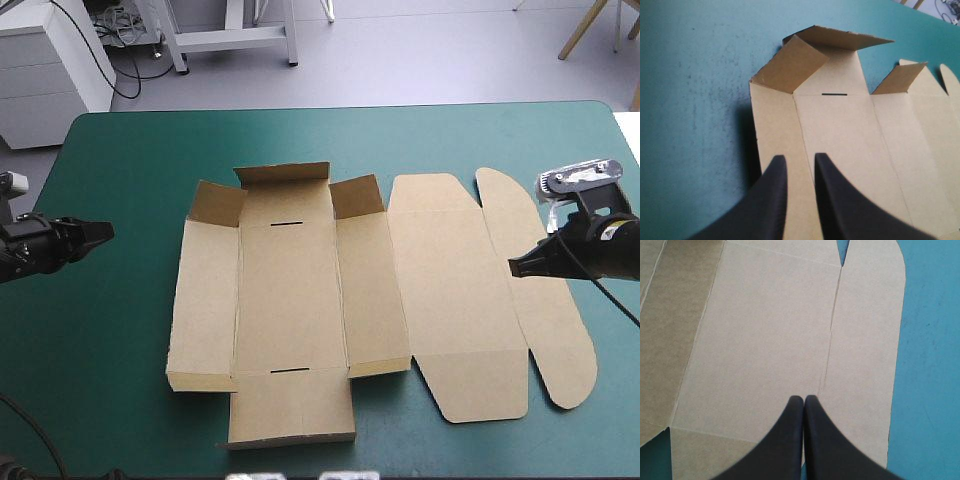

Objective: Fold the box

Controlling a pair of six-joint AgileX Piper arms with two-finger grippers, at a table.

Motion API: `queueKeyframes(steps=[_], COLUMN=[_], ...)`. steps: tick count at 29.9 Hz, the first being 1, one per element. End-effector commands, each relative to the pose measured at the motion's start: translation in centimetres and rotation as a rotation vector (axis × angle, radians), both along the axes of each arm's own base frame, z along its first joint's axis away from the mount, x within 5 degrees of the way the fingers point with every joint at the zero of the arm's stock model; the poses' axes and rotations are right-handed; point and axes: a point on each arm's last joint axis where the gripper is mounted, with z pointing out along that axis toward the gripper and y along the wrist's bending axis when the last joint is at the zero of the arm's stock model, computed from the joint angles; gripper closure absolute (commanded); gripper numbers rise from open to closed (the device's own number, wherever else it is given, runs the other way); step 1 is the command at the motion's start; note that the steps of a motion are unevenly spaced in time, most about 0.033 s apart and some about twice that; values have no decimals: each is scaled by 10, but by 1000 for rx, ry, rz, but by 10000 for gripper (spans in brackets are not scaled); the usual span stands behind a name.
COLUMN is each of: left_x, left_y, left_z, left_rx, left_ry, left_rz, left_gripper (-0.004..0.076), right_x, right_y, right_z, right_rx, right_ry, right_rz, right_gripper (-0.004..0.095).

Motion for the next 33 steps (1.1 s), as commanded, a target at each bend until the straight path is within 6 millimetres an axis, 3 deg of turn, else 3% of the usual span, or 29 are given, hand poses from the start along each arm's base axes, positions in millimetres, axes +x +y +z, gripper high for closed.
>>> queueKeyframes(steps=[1, 4, 6, 21, 26, 33], left_x=[-2, -2, -3, -23, -17, 2], left_y=[-1, -1, -2, -12, -21, -61], left_z=[3, -10, -21, -128, -143, -162], left_rx=[-11, -33, -61, -166, -198, -142], left_ry=[0, 49, 85, 328, 381, 437], left_rz=[-3, -6, -3, 13, -55, -201], left_gripper=[341, 97, 0, -6, 0, 0], right_x=[-3, -3, -3, -3, -3, -3], right_y=[-1, 0, 1, 1, 3, 3], right_z=[14, 14, 14, 15, 15, 14], right_rx=[1, 14, 22, 28, 41, 40], right_ry=[-96, -97, -97, -98, -99, -94], right_rz=[-7, -4, -2, 1, 11, 12], right_gripper=[927, 927, 927, 927, 927, 927])
